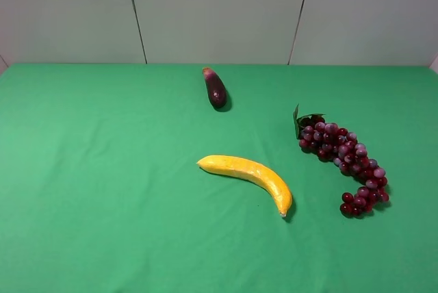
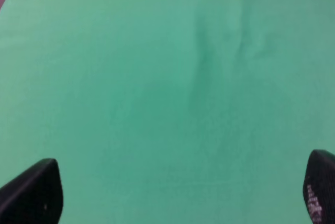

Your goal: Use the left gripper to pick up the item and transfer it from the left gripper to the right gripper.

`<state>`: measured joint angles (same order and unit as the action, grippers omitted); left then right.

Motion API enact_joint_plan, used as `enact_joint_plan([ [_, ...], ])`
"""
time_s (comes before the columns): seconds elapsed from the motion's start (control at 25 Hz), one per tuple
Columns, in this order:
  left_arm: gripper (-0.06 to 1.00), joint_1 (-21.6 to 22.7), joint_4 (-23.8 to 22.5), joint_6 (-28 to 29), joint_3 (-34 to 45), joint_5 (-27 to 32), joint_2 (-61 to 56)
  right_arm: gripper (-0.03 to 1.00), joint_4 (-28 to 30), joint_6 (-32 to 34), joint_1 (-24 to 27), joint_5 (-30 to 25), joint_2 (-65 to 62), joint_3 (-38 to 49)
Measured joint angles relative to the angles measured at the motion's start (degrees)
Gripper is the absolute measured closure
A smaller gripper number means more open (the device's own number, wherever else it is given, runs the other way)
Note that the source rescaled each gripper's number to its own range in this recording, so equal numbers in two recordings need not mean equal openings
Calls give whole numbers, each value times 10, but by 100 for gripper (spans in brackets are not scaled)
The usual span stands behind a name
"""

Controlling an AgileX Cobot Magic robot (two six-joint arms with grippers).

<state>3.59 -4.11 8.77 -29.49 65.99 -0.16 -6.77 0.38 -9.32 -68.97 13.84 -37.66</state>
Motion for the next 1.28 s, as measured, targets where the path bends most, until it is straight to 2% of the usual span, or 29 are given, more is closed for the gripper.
enact_joint_plan([
  [0.32,9,0,0,0,0,0,0,-3,20,0,65,85,-117,81],
  [0.56,9,0,0,0,0,0,0,-3,36,0,105,103,-141,90],
  [1.28,9,0,0,0,0,0,0,-3,36,0,107,107,-141,90],
])
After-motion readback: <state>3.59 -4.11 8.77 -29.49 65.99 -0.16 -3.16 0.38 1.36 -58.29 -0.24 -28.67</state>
